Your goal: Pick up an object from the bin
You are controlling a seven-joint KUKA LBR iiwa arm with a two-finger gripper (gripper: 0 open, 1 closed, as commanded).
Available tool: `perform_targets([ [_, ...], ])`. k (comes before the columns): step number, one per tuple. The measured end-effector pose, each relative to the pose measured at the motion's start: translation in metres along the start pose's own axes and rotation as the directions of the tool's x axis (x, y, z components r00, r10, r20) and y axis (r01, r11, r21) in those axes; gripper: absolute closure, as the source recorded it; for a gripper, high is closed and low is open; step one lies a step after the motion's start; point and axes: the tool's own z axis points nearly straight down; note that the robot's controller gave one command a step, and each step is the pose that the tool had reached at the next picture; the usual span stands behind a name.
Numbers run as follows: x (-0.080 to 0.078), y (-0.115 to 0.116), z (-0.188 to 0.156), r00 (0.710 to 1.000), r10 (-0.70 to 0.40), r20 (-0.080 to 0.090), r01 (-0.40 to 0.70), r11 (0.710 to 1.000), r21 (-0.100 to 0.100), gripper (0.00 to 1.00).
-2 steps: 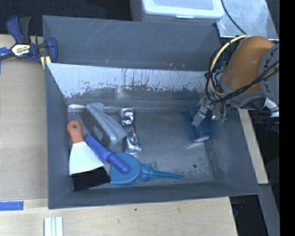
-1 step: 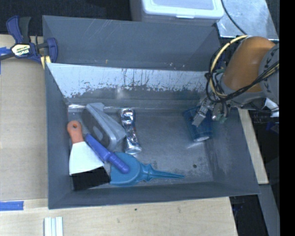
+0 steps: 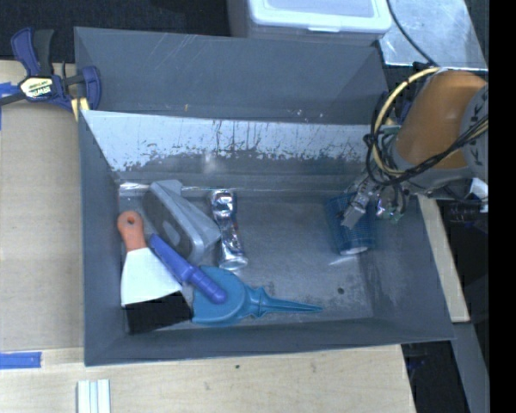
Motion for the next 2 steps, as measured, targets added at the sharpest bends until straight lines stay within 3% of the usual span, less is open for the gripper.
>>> perform_targets([
  [1,-0.023,0.012,-0.082,0.999,0.038,0.014,-0.038,0.999,-0.008,1.0],
  [2,-0.01,-0.001,-0.072,1.0,-0.001,0.002,0.001,1.0,-0.001,1.0],
])
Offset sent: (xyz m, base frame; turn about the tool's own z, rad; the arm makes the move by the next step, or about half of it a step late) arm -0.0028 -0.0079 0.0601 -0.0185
